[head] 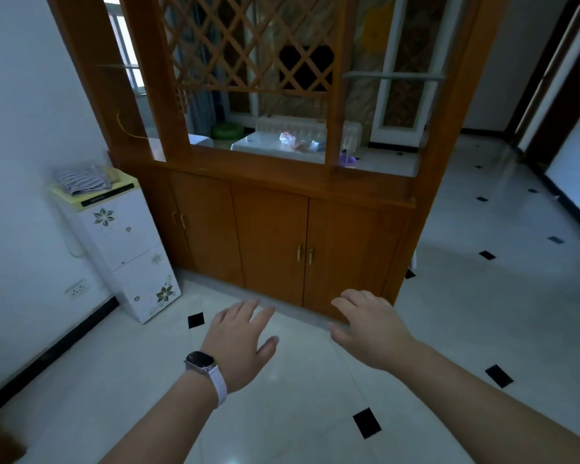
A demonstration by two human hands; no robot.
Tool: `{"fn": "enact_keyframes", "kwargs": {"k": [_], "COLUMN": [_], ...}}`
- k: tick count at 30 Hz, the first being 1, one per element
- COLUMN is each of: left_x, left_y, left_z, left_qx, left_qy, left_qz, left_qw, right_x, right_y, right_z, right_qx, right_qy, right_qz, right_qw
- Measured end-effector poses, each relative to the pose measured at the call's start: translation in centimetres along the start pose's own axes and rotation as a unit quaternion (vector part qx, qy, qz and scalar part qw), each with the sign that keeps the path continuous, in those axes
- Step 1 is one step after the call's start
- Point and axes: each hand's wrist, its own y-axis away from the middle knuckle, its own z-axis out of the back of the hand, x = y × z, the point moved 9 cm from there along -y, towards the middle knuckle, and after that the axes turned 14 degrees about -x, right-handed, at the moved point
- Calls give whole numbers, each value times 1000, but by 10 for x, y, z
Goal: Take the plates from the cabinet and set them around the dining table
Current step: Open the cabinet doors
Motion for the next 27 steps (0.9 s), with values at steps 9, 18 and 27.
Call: {"fn": "enact_keyframes", "kwargs": {"k": [9,18,27], "left_x": [49,106,142], "left_y": [-117,-255,-354], "left_z": [-87,-168,-215], "left_qx": [44,94,118], "left_qy": [-13,-30,-31], "left_qz": [-31,-24,-41], "left_qw": [998,995,992], "right_x": [-51,-108,-144], "right_y": [-116,-262,-358], "right_z": [-73,-153,-177], "right_qx": [11,43,59], "right_qy": [-9,-53,-54], "right_qz": [-19,-25,-51], "right_qw": [1000,997,995]}}
